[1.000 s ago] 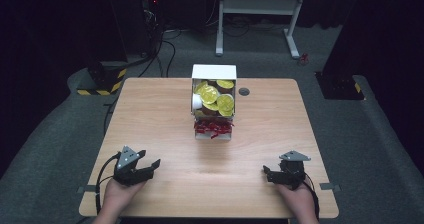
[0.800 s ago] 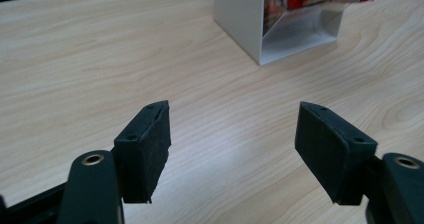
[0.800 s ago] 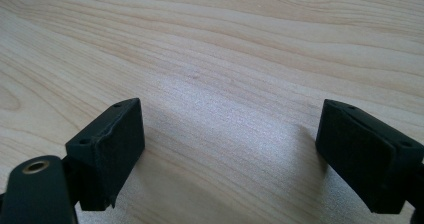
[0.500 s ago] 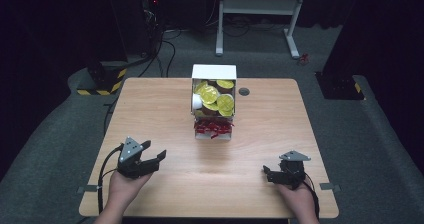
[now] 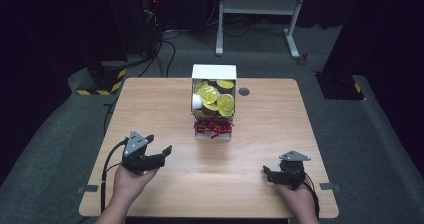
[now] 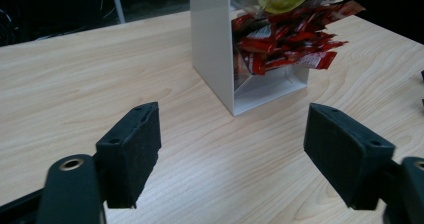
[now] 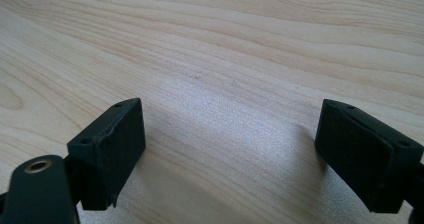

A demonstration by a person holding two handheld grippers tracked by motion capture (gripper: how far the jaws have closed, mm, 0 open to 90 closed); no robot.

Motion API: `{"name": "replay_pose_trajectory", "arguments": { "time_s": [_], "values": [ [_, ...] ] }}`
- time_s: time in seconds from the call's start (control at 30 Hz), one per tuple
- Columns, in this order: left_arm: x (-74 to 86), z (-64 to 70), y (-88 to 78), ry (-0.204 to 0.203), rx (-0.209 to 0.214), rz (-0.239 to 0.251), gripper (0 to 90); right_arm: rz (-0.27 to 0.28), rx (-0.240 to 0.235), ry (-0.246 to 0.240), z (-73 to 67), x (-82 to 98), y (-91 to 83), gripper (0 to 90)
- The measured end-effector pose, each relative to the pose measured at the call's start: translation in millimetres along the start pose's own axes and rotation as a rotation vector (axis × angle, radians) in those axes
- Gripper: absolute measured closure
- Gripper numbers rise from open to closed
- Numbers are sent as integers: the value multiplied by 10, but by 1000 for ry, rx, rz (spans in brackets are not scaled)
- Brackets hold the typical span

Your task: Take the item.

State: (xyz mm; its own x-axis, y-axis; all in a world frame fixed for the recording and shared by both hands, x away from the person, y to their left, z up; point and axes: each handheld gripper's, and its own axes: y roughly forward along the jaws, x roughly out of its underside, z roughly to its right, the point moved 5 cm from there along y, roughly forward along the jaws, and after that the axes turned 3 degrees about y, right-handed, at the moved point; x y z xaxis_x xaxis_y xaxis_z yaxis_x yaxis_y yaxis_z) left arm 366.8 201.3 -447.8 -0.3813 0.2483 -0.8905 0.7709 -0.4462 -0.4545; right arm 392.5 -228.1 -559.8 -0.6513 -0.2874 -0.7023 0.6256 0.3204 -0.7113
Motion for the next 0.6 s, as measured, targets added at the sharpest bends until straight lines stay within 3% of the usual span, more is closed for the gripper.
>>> {"name": "replay_pose_trajectory", "arguments": {
  "time_s": [0.17,0.6],
  "values": [
    [-110,29,-34,-22,36,56,246,0,-1,-1,-1,0,0,128],
    [-412,122,-11,52,29,90,270,0,-1,-1,0,0,0,128]
  ]
}}
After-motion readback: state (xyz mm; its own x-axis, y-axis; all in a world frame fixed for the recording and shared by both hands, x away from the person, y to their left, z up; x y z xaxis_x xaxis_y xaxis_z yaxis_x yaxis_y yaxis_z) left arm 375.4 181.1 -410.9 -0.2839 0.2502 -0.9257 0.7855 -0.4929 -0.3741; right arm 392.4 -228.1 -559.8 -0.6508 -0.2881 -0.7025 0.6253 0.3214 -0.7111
